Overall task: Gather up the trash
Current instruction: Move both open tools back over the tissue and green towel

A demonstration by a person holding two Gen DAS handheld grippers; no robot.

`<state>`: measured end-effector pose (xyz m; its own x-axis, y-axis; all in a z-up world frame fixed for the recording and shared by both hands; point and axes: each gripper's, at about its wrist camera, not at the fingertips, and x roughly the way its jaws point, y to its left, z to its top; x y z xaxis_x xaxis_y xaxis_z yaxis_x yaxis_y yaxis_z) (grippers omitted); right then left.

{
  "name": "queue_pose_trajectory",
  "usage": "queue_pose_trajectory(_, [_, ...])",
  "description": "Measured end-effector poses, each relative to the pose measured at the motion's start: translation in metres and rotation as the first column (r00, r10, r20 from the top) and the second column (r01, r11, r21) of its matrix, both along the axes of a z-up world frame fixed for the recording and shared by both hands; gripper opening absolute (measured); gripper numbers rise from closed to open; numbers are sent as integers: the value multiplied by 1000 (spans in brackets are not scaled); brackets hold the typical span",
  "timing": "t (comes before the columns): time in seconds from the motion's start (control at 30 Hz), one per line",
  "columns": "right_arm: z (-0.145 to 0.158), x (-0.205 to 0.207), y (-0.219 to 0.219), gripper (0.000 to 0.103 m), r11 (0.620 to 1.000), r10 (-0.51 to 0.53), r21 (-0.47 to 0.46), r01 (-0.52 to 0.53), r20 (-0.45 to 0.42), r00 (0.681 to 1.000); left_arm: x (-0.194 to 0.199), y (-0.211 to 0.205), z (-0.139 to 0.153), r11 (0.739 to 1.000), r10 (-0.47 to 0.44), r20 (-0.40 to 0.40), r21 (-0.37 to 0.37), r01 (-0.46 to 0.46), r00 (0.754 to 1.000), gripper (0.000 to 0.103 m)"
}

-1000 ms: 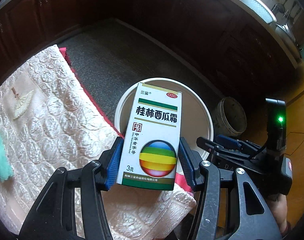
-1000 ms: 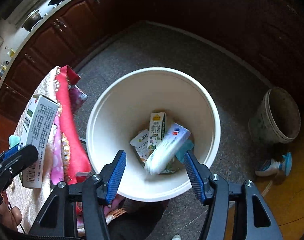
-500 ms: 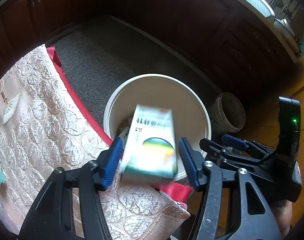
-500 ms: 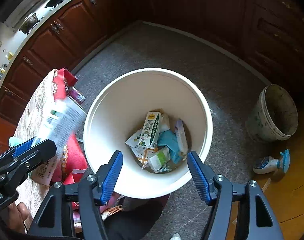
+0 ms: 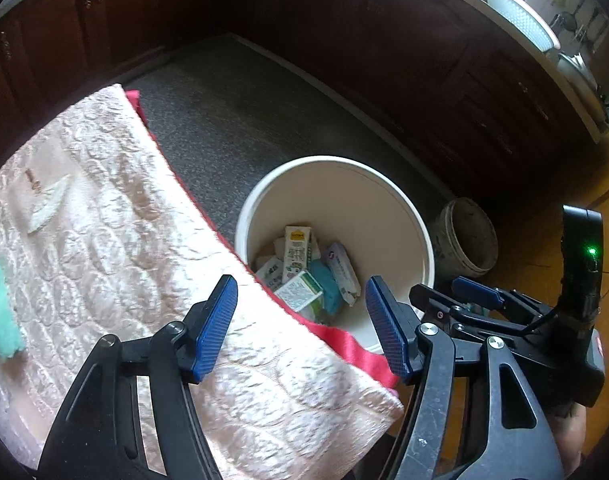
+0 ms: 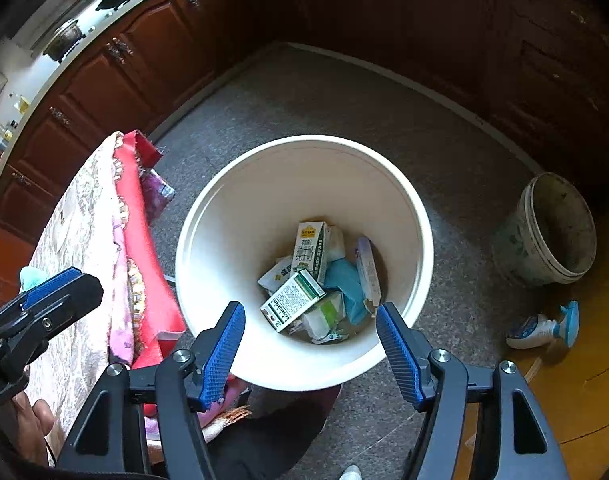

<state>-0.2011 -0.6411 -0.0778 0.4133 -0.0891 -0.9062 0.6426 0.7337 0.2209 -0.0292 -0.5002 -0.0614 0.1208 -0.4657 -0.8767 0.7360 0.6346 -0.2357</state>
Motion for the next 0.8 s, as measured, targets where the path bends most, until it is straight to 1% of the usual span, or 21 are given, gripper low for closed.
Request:
queue_pose_trajectory(0.17, [5, 6, 12, 66, 1000, 17, -14, -17, 6, 1000, -4, 22, 14, 999, 42, 19, -11, -42, 999, 65])
queue_pose_trajectory(0.23, [7, 8, 17, 69, 999, 23, -22, -23, 9, 1000, -3, 33, 18, 998, 63, 36, -15, -62, 997, 65])
queue_pose_trajectory(0.3, [11, 11, 22, 70, 999, 29, -29, -29, 13, 999, -1, 45, 22, 996, 83, 52, -20, -82, 995, 65])
queue_pose_trajectory(0.33, [13, 13, 24, 70, 999, 35, -32, -34, 16, 999, -1, 49, 28, 996, 92, 58, -20, -91, 994, 65])
queue_pose_trajectory(0.57, [33, 33, 53, 70, 993, 93, -74, -90, 42, 995, 8, 104, 37, 982, 189, 109, -14, -189, 976, 65])
queue_pose_trajectory(0.7, [42, 44, 71, 72, 988, 132, -90, -127, 57, 990, 13, 134, 40, 971, 238, 113, -22, -238, 965, 65])
queue_pose_trajectory(0.8, [49, 54, 89, 73, 981, 170, -102, -163, 64, 983, 17, 142, 40, 963, 268, 122, -24, -268, 956, 65])
